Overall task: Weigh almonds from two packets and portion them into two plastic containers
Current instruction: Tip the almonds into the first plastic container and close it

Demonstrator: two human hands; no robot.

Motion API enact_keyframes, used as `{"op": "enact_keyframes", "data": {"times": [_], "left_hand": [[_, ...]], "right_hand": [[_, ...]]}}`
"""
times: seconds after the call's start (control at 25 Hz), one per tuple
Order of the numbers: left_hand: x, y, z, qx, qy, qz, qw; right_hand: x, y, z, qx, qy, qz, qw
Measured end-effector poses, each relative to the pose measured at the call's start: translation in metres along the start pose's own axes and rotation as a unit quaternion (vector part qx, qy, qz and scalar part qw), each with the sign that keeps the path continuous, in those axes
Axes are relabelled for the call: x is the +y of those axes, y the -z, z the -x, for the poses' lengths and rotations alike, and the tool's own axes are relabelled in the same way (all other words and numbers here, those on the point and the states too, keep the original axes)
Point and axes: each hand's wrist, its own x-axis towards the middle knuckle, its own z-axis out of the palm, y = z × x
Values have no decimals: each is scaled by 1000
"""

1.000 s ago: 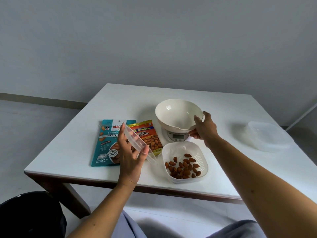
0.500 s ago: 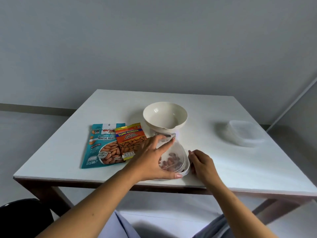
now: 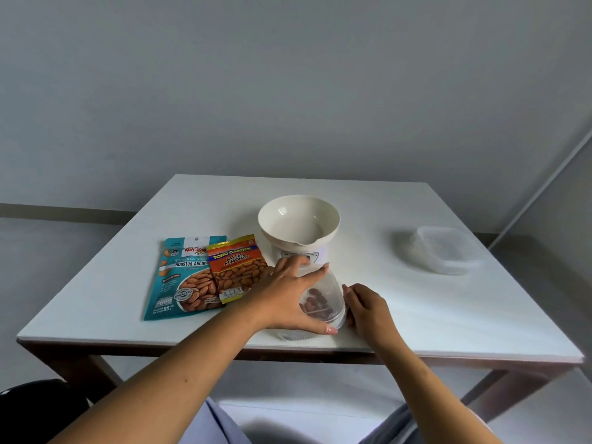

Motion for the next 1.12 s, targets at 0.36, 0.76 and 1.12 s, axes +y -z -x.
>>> {"op": "enact_keyframes", "data": {"times": [0.36,0.76,1.12], "left_hand": [[23,-36,-3,101,-37,102,989],[61,-74,-72,206,-36,257,944],[46,-76,-146,249,-46,234,939]], "right_hand": [[12,27,-3,133,-55,-25,989],[29,57,-21,197,7,-60,979],[37,62,-82,217,19,23,976]]}}
